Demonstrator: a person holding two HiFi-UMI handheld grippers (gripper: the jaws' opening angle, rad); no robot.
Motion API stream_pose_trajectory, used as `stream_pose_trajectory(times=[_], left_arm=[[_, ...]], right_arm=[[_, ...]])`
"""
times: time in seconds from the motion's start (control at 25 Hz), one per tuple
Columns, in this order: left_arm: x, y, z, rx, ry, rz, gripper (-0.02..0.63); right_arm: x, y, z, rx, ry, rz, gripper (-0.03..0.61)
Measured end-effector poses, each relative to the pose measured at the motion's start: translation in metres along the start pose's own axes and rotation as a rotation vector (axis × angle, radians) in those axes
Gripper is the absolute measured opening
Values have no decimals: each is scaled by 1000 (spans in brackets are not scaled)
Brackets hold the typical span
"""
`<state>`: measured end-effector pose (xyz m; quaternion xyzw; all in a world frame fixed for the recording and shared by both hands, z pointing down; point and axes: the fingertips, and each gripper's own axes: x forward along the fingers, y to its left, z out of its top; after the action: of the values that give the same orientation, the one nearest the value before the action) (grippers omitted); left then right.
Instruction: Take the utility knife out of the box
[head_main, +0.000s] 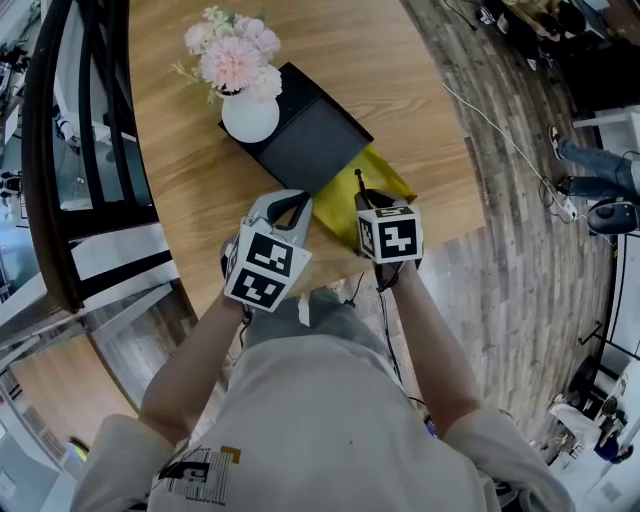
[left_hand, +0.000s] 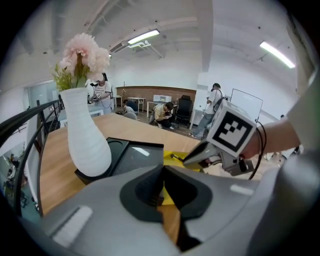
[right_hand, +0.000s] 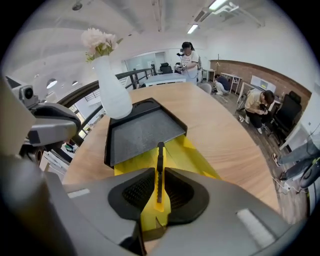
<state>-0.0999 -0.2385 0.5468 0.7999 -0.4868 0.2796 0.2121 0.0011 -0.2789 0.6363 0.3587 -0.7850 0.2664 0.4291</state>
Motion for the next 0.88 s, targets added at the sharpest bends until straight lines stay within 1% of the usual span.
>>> stream_pose_trajectory(times=[0.12, 0.24, 0.36, 0.52, 0.64, 0.72, 0.88], left_arm=[[-15, 2, 16, -1, -40, 25, 3], [-31, 1, 37, 58, -68, 51, 3], [-54, -1, 69, 121, -139, 86, 3], [-78, -8, 106, 145, -228, 113, 3], [-97, -19, 132, 163, -288, 127, 3], [-110, -28, 148, 191, -325, 130, 3], [-142, -42, 181, 286, -392, 150, 3]], right_arm=[[-26, -5, 11, -12, -64, -8, 64], [-60, -9, 37, -73, -186, -29, 64], [-100, -12, 64, -163, -300, -86, 66], [-156, -8, 90, -211, -447, -122, 66], [-199, 2, 107, -223, -559, -123, 66], [-226, 9, 117, -231, -626, -119, 66], [-278, 21, 137, -183, -745, -44, 66]])
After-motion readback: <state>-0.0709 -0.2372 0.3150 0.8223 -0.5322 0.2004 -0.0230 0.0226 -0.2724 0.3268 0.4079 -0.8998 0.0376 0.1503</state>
